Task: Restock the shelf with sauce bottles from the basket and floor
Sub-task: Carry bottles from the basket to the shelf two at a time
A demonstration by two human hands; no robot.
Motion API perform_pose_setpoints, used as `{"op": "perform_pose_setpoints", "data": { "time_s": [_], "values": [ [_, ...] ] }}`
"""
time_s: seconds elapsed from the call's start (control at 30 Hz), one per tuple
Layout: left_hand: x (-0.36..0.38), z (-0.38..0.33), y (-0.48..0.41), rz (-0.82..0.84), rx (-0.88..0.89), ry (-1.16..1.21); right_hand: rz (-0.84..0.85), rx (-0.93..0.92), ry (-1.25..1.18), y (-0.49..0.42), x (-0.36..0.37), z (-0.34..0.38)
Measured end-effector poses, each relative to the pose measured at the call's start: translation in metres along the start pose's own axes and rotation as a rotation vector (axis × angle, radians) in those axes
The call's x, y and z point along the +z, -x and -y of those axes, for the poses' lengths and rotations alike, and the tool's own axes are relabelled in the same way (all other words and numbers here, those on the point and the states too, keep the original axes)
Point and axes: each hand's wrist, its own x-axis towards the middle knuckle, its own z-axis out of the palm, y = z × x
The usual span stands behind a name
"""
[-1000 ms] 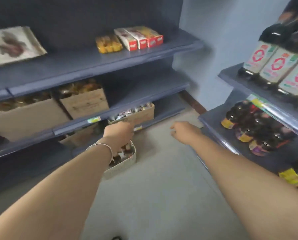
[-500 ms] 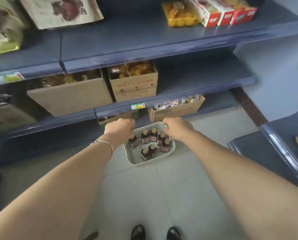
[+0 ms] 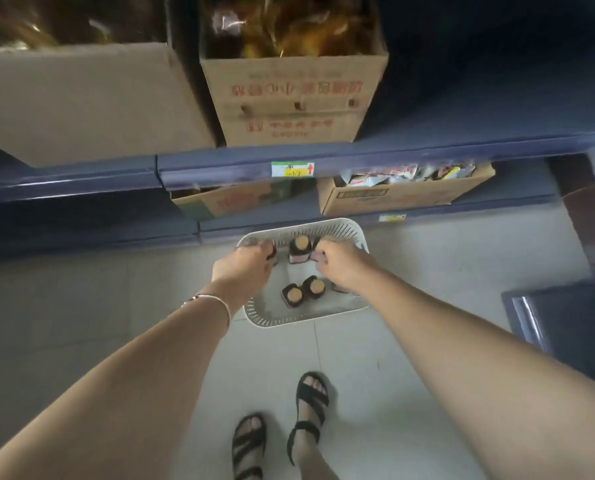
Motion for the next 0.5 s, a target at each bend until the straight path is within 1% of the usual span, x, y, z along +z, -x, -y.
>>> {"op": "perform_pose_setpoints", "data": {
  "time_s": [0.07, 0.13, 0.3, 0.37, 0.43, 0.5],
  "values": [
    [0.035, 0.009, -0.031, 0.019, -0.033, 0.052, 0.026, -0.008, -0.006, -0.033, 0.026, -0.003],
    [0.069, 0.019, -0.064, 0.012, -0.079, 0.15, 0.016, 0.002, -0.028, -0.066, 0.052, -0.007],
    [0.16, 0.044, -0.146, -0.082, -0.284, 0.549, -0.002, 0.102, -0.123, -0.133, 0.119, -0.031],
    [0.189, 0.051, -0.166, -0.14, -0.36, 0.706, -0.063, 0.127, -0.156, -0.153, 0.142, -0.042],
    [0.21, 0.056, -0.182, -0.194, -0.407, 0.894, -0.135, 0.118, -0.196, -0.169, 0.157, -0.049],
    [0.227, 0.06, -0.196, -0.213, -0.428, 1.032, -0.188, 0.103, -0.286, -0.183, 0.167, -0.054]
  ]
}}
